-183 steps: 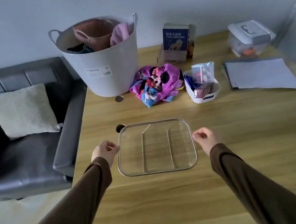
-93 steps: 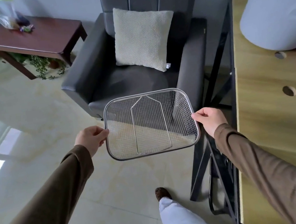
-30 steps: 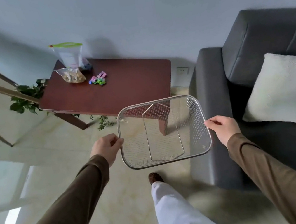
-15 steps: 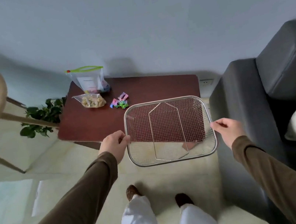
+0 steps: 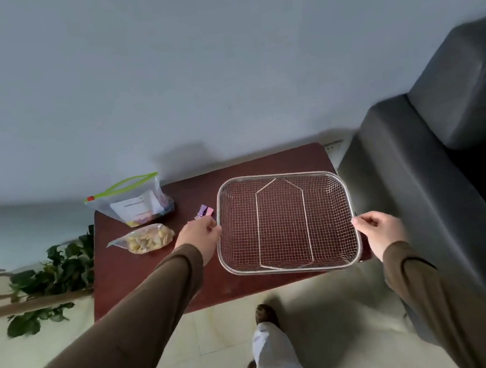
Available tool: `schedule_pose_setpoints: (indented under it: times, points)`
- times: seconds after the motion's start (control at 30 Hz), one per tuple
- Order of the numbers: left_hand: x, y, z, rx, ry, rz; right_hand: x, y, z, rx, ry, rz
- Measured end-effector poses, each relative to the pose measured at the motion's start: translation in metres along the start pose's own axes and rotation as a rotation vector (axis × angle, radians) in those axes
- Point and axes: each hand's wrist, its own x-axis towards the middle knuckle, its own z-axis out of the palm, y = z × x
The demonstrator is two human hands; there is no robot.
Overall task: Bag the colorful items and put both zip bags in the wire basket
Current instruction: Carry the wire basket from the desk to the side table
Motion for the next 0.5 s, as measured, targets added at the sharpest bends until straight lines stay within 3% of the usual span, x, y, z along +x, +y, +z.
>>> schedule_pose_setpoints:
  times: [0.5]
  points:
    - [0.213, 0.028, 0.030, 0.081, -0.069, 0.124, 0.086, 0.013, 0.064, -0.005, 0.014, 0.147]
